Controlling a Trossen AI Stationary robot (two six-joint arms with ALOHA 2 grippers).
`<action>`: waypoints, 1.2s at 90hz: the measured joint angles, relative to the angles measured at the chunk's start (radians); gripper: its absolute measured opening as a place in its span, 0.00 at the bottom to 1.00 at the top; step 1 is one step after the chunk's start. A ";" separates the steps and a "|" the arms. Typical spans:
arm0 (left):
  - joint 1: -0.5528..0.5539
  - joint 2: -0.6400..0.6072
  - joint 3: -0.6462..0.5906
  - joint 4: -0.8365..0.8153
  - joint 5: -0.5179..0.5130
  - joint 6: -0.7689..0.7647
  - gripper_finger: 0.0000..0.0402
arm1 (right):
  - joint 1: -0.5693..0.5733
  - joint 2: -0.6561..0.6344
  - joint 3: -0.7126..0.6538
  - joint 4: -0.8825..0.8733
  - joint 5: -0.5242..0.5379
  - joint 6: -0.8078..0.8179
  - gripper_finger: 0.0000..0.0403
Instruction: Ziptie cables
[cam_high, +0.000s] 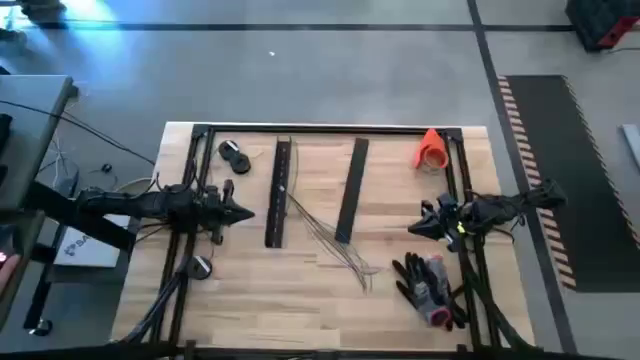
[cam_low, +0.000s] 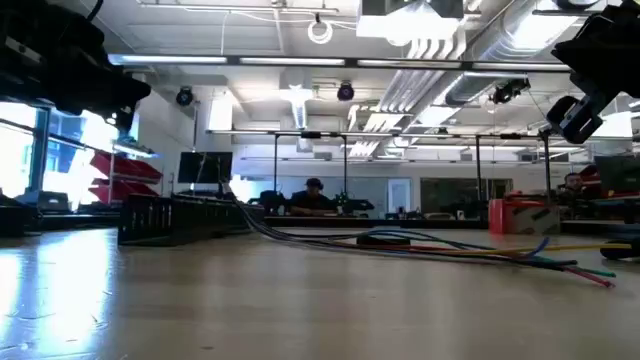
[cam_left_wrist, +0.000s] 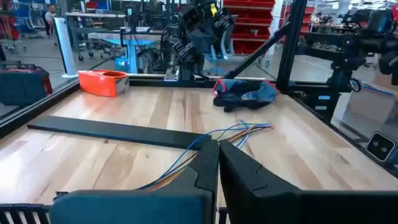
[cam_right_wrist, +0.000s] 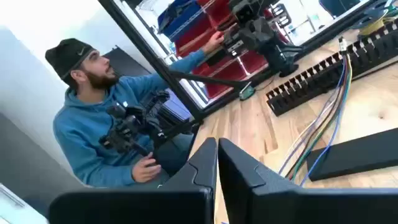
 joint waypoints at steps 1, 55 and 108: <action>0.000 0.000 0.000 0.000 0.000 0.000 0.00 | 0.000 0.000 0.000 0.000 0.000 0.000 0.00; 0.000 0.000 0.000 0.000 0.000 0.000 0.00 | 0.000 0.000 0.000 0.000 0.000 0.000 0.00; 0.000 0.000 0.000 0.000 0.000 0.000 0.00 | 0.000 0.000 0.000 0.002 0.014 -0.097 0.00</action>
